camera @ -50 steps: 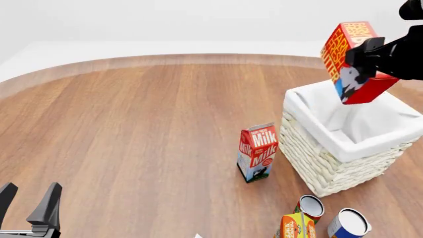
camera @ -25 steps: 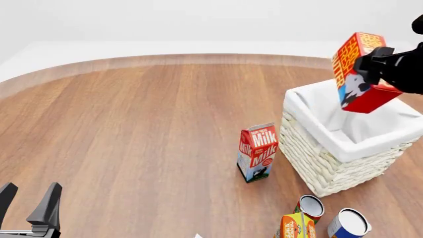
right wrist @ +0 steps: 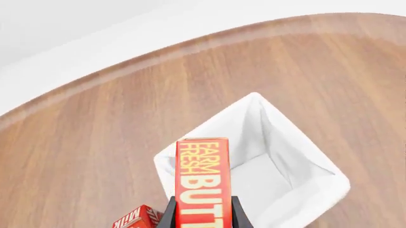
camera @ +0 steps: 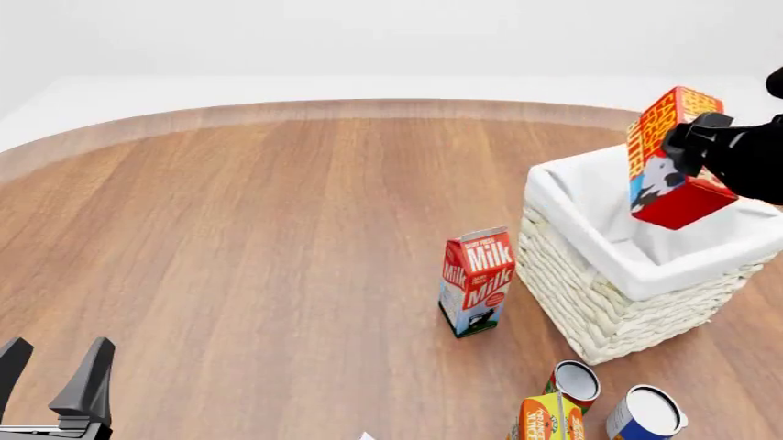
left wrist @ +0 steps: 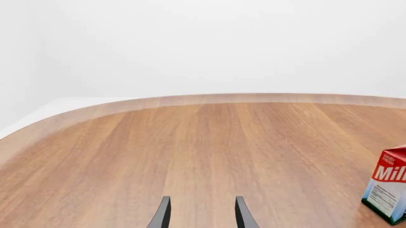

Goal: Pick up the cream cheese box and the butter, and put them in the basket.

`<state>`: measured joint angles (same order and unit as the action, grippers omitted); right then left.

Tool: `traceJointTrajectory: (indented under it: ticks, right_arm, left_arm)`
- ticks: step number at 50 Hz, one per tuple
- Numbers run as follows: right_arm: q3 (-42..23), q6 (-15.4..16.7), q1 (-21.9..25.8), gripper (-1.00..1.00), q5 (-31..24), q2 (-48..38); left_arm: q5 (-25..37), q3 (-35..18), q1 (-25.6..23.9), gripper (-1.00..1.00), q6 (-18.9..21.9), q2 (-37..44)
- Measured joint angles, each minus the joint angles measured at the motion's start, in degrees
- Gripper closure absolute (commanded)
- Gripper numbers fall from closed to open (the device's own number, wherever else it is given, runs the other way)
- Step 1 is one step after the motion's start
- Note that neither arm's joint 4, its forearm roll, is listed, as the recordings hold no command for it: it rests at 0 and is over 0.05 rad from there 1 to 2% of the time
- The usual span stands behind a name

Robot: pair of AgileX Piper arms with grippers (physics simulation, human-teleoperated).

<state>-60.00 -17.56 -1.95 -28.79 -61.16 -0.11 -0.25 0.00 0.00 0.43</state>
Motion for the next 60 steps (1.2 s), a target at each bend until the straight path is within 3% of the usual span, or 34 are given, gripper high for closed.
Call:
traceJointTrajectory:
  ticks: [60]
  right_arm:
    - [7.1,-4.0,-0.6,1.0,9.8,-4.1]
  left_arm:
    - [0.0,0.0,0.0,-1.0,0.0,0.0]
